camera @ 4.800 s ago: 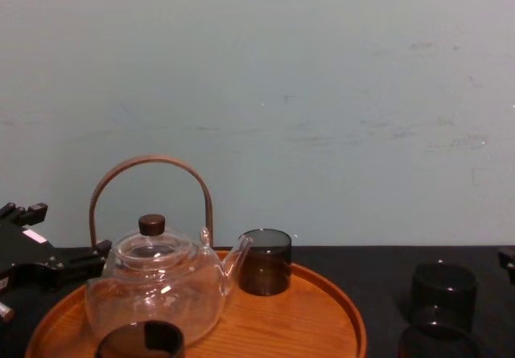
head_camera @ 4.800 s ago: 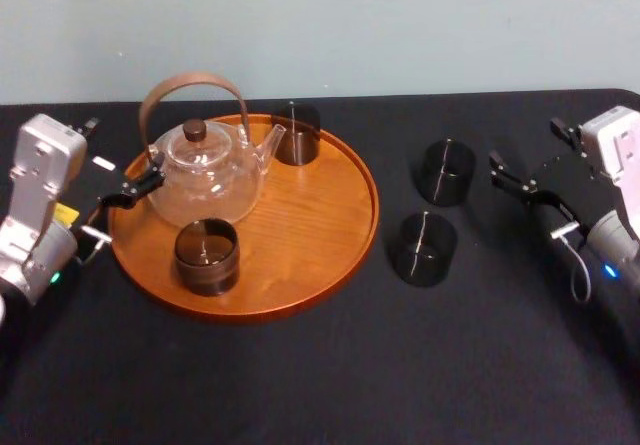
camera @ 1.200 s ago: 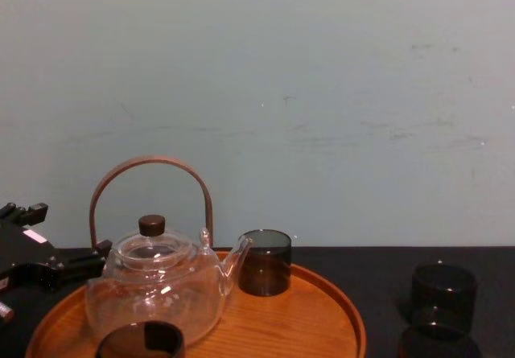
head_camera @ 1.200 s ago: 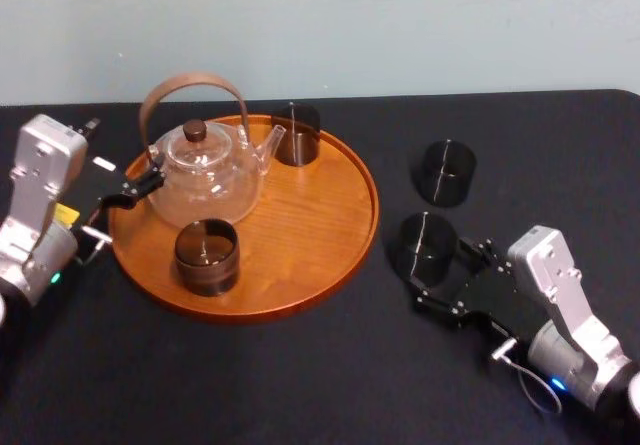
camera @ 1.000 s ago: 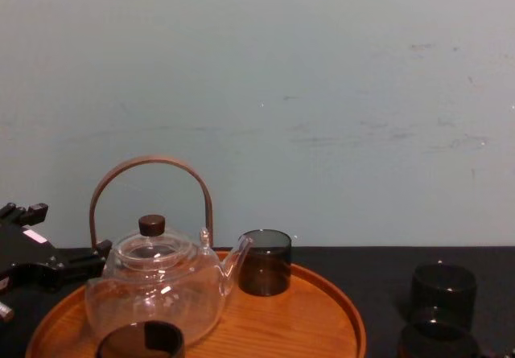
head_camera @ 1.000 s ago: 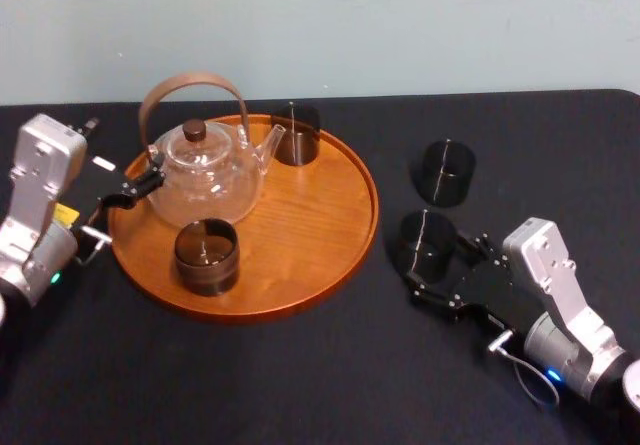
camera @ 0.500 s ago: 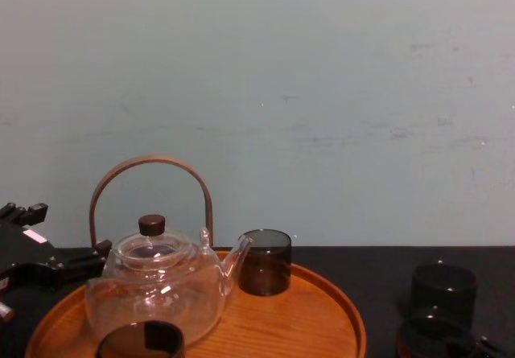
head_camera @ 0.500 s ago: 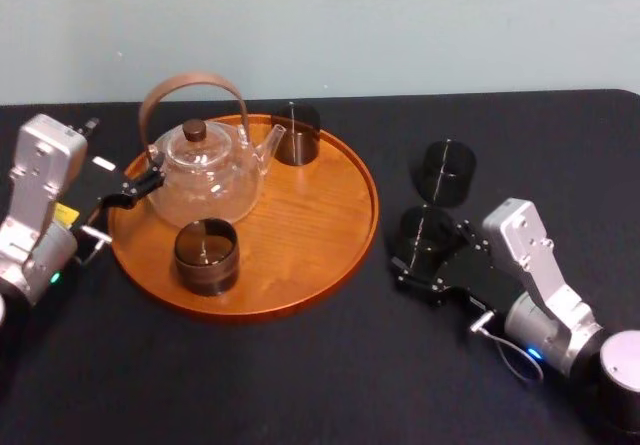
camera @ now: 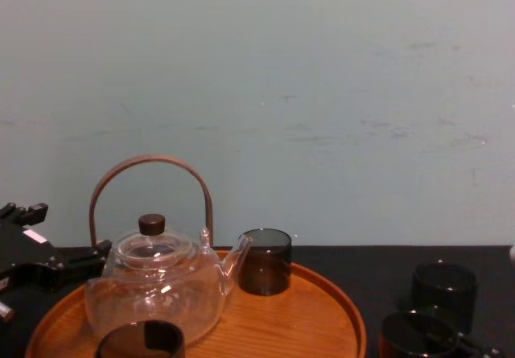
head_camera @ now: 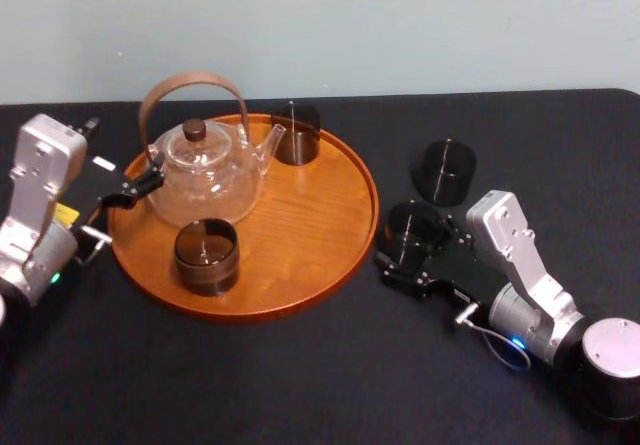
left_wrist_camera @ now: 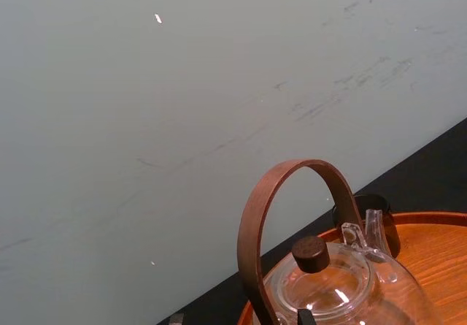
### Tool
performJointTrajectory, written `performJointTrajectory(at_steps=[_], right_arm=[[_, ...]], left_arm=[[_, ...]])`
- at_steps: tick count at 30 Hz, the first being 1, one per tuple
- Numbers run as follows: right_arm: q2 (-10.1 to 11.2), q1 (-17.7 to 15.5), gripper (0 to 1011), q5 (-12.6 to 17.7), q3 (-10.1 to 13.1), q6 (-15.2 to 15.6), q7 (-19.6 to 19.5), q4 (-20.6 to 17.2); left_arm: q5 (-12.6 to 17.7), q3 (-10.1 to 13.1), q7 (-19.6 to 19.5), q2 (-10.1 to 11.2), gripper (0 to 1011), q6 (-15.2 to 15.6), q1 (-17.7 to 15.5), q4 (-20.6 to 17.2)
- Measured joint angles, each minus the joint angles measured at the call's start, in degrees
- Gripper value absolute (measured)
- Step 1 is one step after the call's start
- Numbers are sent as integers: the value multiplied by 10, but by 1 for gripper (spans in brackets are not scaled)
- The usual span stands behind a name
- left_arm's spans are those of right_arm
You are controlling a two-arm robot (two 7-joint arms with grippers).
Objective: Pick up the glass from the table and place it on the tray.
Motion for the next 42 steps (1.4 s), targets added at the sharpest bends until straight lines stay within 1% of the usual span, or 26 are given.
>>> performJointTrajectory(at_steps=[8,13,22,28,35,39,42], right_arm=[[1,-2,1003,0,0,0,0,-2],[2,-3,934,0,0,0,-1,-3],[3,-4,925,2,2,-2,0,-5],[10,-10,925,11,4,-1,9,-23],[19,-18,925,12,3,10,12,-59],[21,-18,925,12,1,17,12,-72],[20,-12,924,12,-3,23,12,-79]], left_arm=[[0,0,0,0,1010,0,0,0],[0,0,0,0,1010,0,0,0],[0,0,0,0,1009,0,0,0],[0,0,0,0,1009,0,0,0],[0,0,0,0,1010,0,0,0],[0,0,0,0,1010,0,0,0],[0,0,0,0,1010,0,0,0]])
